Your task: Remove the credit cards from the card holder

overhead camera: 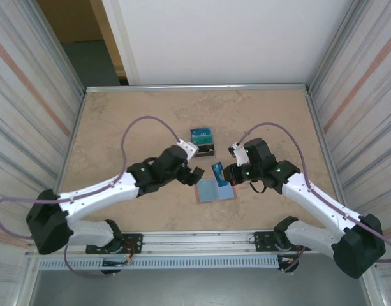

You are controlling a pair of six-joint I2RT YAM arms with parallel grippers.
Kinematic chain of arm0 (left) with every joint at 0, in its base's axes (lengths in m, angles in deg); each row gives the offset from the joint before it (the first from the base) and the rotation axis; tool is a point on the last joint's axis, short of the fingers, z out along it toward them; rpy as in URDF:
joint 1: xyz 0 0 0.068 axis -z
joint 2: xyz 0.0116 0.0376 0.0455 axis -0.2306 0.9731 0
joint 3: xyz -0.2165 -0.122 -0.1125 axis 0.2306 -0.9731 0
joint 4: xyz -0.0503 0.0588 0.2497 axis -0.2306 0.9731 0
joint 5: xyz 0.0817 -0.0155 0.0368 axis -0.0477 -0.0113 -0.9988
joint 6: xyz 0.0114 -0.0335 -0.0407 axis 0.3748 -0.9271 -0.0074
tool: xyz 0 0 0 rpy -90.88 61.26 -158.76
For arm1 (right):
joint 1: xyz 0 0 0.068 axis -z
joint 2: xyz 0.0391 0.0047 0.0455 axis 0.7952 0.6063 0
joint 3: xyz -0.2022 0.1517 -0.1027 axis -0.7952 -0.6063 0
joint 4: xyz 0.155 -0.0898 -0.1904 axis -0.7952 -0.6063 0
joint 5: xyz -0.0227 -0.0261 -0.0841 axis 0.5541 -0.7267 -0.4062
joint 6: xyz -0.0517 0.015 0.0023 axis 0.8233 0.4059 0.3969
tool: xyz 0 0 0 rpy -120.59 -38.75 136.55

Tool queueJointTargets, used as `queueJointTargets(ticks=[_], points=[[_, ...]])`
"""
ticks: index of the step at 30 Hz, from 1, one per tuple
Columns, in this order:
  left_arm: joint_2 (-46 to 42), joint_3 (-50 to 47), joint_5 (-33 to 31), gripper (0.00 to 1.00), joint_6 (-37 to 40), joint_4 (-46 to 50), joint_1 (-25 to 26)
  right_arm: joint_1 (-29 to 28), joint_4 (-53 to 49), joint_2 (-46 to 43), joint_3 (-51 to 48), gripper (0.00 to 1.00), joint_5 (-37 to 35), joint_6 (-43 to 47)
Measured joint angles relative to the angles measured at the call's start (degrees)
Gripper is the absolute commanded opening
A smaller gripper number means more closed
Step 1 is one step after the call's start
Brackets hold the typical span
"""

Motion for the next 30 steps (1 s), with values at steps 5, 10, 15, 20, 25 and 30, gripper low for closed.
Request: queueJointTargets(ticks=[5, 10, 15, 20, 25, 30], points=[[-7.3, -0.9, 14.2, 0.84, 7.7, -0.6, -5.2, -4.1, -0.8, 0.1, 4.0, 0.00, 1.7, 6.5], [-8.3, -0.9, 26.8, 0.75, 14.4, -0.3, -8.0, -8.6, -3.2, 1.8, 9.5, 0.00, 3.2, 13.3], [-6.2, -0.5, 36.6, 0.55, 19.9, 2.7, -8.1, -10.6, -5.9, 3.9, 13.3, 0.00, 4.2, 17.9], [-4.5, -0.2, 42.5, 0.13, 23.2, 4.1, -8.1, -10.8, -7.9, 4.8, 14.2, 0.00, 5.0, 20.2], [-3.9, -0.1, 45.4, 0.00, 24.3, 4.7, -8.1, -10.9, -9.0, 5.1, 14.2, 0.04, 4.7, 21.0], [-3.8, -0.2, 46.1, 0.00, 24.0, 4.1, -8.0, -10.7, -8.1, 5.0, 14.2, 0.35, 3.7, 20.3]])
